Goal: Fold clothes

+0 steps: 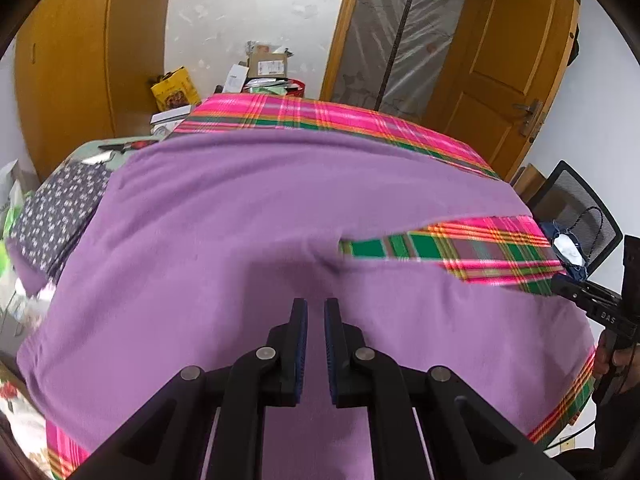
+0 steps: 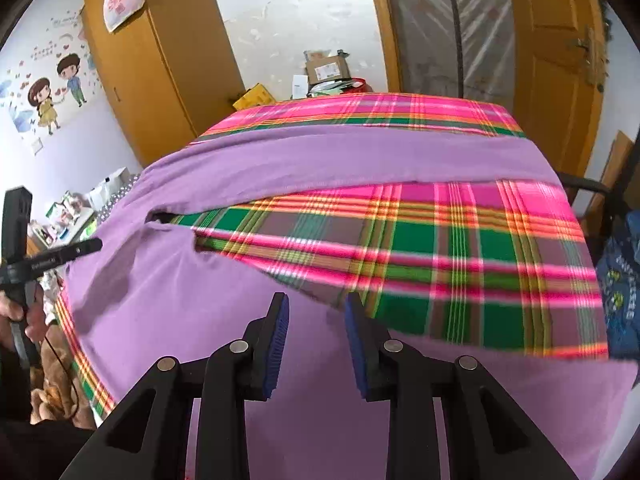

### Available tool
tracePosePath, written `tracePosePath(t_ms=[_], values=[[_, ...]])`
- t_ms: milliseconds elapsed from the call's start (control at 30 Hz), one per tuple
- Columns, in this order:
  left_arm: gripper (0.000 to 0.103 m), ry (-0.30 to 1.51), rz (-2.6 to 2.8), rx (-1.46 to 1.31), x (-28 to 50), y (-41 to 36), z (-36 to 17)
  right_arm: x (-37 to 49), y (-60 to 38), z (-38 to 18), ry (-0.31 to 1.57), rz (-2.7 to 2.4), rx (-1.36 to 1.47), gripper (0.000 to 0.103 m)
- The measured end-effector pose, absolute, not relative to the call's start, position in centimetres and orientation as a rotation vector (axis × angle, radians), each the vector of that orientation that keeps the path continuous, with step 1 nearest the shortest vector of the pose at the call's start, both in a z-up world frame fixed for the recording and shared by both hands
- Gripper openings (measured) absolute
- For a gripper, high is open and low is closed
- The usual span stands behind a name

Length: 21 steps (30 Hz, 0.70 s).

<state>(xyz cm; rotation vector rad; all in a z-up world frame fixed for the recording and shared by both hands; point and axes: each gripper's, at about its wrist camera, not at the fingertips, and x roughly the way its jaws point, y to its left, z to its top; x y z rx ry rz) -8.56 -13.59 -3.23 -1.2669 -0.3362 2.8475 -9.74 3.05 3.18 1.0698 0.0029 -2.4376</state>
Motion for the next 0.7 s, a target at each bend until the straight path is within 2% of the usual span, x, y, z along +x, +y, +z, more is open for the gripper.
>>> tracePosePath(t_ms=[333,500,700], values=[[0.008,-0.342,2.801,-1.251,-12.4,-13.1,-2.4,-17.0,6.0,5.2,0.037,-2.548,1.065,0.03],[0.008,-0.39,2.773,-1.26,-13.0,-12.9,-3.3,-23.7,7.9,6.6,0.03,-2.551,1.049,0.03],[0.008,-0.44,2.734,-1.293,-13.2,-12.7,-4.8,-31.6,5.2,6.6,0.236,-2.42,1.037,0.03]])
